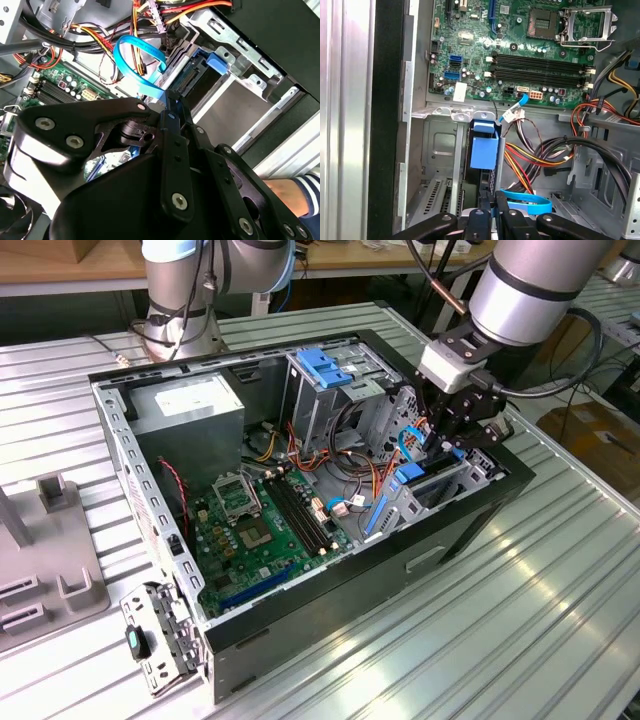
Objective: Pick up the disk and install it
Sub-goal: 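Insert the first disk wire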
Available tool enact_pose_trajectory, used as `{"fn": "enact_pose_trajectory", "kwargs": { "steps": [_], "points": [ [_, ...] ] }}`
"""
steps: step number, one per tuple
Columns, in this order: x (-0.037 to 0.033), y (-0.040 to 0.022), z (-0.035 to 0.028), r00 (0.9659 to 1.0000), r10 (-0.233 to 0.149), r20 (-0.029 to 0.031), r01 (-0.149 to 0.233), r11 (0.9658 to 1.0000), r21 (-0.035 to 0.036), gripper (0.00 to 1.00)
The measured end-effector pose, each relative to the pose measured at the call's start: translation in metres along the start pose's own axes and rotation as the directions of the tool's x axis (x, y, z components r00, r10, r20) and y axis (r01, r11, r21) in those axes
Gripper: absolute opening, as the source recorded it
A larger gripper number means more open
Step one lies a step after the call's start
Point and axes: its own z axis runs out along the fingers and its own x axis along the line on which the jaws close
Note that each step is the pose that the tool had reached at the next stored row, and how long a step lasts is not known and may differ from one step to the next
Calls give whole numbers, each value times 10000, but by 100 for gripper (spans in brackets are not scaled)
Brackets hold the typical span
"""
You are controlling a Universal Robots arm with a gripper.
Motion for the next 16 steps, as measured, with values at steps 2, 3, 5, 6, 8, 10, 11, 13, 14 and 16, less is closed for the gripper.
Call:
{"fn": "enact_pose_trajectory", "kwargs": {
  "steps": [2,3,5,6,8,10,11,13,14,16],
  "points": [
    [9,2,1,10000,-63,21,63,10000,15,16],
    [25,8,0,10000,-68,41,68,10000,25,16],
    [38,14,-1,10000,-67,61,66,10000,34,16],
    [40,18,0,10000,-68,64,68,10000,36,16],
    [41,19,0,10000,-69,64,69,10000,35,16],
    [41,19,0,10000,-69,64,69,10000,36,16],
    [41,19,4,10000,-69,64,69,10000,36,16],
    [41,20,10,10000,-69,63,69,10000,35,16],
    [42,20,10,10000,-69,62,69,10000,35,16],
    [41,20,14,10000,-69,65,69,10000,35,16]
  ]
}}
